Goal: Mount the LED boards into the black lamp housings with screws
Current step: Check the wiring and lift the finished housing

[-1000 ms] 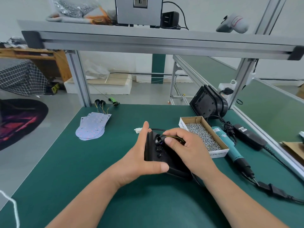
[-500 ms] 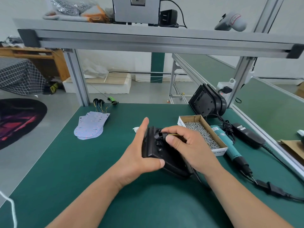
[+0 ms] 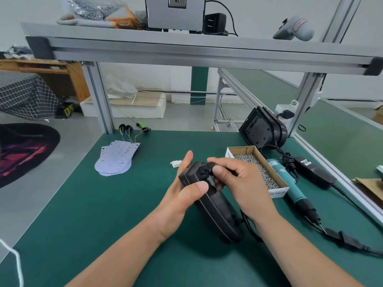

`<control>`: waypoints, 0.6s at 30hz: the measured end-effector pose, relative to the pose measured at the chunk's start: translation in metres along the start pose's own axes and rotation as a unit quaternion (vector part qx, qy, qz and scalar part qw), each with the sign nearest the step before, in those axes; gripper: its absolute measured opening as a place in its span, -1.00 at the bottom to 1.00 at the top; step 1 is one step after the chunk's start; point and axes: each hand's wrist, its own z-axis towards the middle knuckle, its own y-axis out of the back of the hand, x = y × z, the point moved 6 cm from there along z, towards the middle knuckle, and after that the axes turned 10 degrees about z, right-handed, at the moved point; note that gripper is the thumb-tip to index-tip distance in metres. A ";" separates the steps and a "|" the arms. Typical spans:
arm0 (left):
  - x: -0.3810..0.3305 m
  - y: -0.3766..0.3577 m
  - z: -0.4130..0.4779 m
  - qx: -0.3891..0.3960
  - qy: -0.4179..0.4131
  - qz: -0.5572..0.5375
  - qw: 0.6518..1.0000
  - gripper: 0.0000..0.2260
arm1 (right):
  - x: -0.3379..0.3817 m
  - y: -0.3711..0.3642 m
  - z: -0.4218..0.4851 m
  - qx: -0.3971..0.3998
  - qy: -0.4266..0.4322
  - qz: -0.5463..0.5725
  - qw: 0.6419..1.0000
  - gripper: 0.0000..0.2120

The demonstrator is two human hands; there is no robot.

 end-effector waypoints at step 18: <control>-0.004 -0.001 0.003 0.024 -0.041 -0.008 0.999 -0.22 | 0.004 -0.001 -0.003 0.020 -0.002 0.025 1.000 -0.83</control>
